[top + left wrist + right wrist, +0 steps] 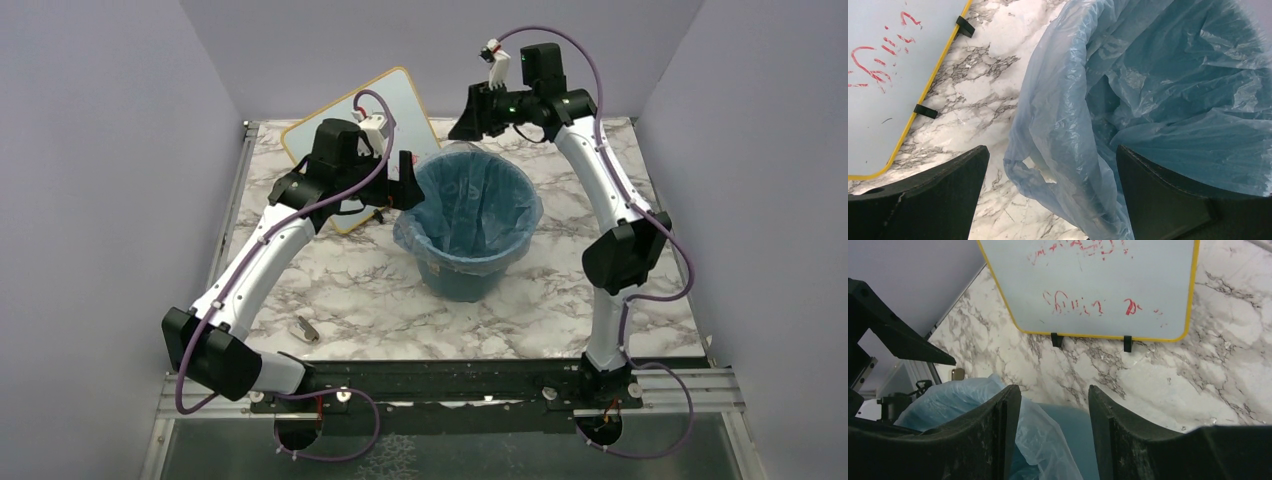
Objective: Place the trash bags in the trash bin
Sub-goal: Place the trash bag in the trash bin, then reset both arms
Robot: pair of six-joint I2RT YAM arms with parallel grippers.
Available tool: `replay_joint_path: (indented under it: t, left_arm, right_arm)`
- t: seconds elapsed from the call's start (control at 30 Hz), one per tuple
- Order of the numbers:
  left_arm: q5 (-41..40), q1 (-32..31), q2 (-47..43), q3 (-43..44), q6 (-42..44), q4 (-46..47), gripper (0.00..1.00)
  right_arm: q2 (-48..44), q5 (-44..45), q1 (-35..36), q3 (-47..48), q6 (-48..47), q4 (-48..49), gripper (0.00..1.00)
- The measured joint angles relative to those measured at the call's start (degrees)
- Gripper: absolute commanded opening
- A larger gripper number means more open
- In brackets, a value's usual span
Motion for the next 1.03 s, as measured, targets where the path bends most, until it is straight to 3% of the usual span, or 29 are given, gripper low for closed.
replay_joint_path:
  t: [0.17, 0.47, 0.57, 0.77, 0.9, 1.03]
  left_arm:
    - [0.4, 0.0, 0.4, 0.0, 0.0, 0.0, 0.99]
    - [-3.0, 0.0, -0.2, -0.4, -0.5, 0.0, 0.99]
    - [-8.3, 0.0, -2.0, -0.4, -1.3, -0.2, 0.99]
    - [-24.2, 0.0, -10.2, -1.3, -3.0, 0.7, 0.99]
    - [-32.2, 0.0, -14.2, -2.6, -3.3, 1.5, 0.99]
    - [-39.3, 0.0, -15.9, -4.6, -3.8, 1.6, 0.99]
  right_arm:
    - [1.7, 2.2, 0.5, 0.5, -1.7, -3.0, 0.58]
    - [5.4, 23.3, 0.4, 2.5, -0.1, -6.0, 0.86]
    - [-0.9, 31.6, -0.1, -5.1, 0.8, -1.6, 0.96]
    - [-22.1, 47.8, -4.0, -24.2, 5.4, 10.1, 1.0]
    - [-35.5, 52.0, -7.4, -36.9, 5.7, 17.3, 1.0]
    - [-44.7, 50.8, -7.1, -47.3, 5.8, 20.7, 1.0]
